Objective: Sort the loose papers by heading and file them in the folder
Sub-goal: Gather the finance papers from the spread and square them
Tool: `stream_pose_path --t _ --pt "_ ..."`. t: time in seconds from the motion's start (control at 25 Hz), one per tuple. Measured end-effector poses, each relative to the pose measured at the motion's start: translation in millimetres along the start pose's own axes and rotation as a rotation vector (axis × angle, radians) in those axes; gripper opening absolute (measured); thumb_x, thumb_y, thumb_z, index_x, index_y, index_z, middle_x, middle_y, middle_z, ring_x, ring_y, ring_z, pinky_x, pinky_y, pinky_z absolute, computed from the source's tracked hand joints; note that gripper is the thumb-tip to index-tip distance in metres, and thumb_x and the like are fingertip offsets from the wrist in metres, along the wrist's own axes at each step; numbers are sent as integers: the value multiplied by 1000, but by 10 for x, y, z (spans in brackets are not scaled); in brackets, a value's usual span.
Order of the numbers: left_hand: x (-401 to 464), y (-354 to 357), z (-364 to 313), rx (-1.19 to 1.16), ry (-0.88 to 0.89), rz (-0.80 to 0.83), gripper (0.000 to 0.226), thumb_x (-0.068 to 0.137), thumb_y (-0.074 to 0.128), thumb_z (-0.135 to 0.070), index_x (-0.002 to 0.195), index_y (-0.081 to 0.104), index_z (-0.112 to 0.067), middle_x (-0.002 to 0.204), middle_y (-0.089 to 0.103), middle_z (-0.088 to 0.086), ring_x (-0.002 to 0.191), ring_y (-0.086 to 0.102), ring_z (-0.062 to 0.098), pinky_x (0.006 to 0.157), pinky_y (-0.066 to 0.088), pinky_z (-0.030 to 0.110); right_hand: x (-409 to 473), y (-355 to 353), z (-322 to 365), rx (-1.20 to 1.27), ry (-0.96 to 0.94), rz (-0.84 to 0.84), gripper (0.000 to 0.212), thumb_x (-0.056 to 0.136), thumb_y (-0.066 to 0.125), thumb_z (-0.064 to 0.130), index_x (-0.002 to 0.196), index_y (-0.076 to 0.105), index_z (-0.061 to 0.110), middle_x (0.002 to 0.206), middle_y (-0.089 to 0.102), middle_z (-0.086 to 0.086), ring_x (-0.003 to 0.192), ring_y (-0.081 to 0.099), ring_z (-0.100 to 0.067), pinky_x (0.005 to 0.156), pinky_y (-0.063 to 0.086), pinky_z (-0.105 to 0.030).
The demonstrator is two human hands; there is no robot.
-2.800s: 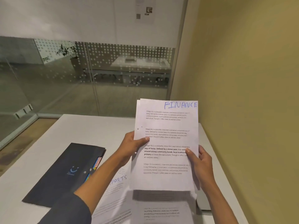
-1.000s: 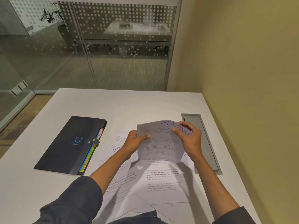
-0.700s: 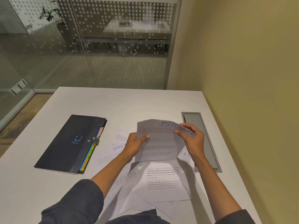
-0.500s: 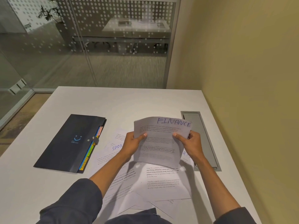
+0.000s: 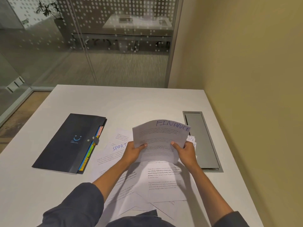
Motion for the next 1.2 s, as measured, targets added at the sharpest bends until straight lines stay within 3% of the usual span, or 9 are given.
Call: stream_pose_path --t 0.12,0.2,0.36,0.56,0.68,0.76,0.88,1.04,1.2 --pt "-17 -27 -9 1 -11 1 15 91 64 -14 105 64 -20 97 70 -7 88 66 8 76 54 25 -31 -11 -3 49 6 -12 15 92 67 16 107 66 16 94 71 9 82 69 -6 60 54 -16" --pt "-34 -21 43 -4 -51 18 14 92 63 -14 105 65 -18 95 71 -6 87 69 12 73 57 27 -46 19 -73 14 40 25 14 93 66 17 107 66 17 96 72 6 86 70 -10 58 53 -14" --pt "-31 -46 98 -106 -125 -58 14 92 61 -8 106 66 -7 89 73 3 68 72 7 54 53 16 -94 116 -301 -96 98 58 33 93 66 19 124 63 10 110 69 -1 90 67 -10 63 50 -10" --pt "135 -95 56 -192 -229 -86 23 90 64 -10 113 65 -6 95 71 4 79 70 13 61 54 20 -113 202 -280 133 160 -46 27 96 61 11 123 64 11 112 71 4 96 67 -5 69 51 -8" --pt "164 -109 103 -223 -307 -34 18 92 63 -18 109 66 -11 101 73 3 90 70 17 72 53 26 -22 203 -250 319 244 -94 26 95 61 6 119 64 16 108 72 5 96 70 -8 79 55 -20" --pt "126 -109 182 -206 -315 8 18 94 57 -11 109 66 -10 104 73 4 93 69 19 75 53 27 114 170 -277 336 288 -110 27 95 60 5 118 63 19 106 72 5 95 70 -12 80 55 -28" --pt "78 -105 334 -109 -312 41 27 91 49 5 106 66 -10 102 73 2 87 70 15 67 54 21 329 133 -283 257 329 -143 28 94 63 10 122 64 12 112 71 -3 102 68 -23 86 52 -33" --pt "300 -171 538 -48 -349 -25 30 89 51 6 108 67 -11 96 72 7 85 63 25 76 48 36 437 173 -207 146 370 -157 10 94 61 11 102 56 13 97 64 7 93 57 -14 89 42 -29" --pt "606 -205 531 -51 -358 -78 30 92 48 8 109 62 -13 98 71 1 94 66 22 81 52 32 498 243 -316 -57 397 -147 31 89 58 10 120 59 13 95 64 1 87 59 -20 75 44 -28"
Point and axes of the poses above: each hand's wrist, its own x-axis towards the middle knuckle, its own y-axis out of the palm, z = x × y, the point moved 4 cm from there along x, towards the middle knuckle
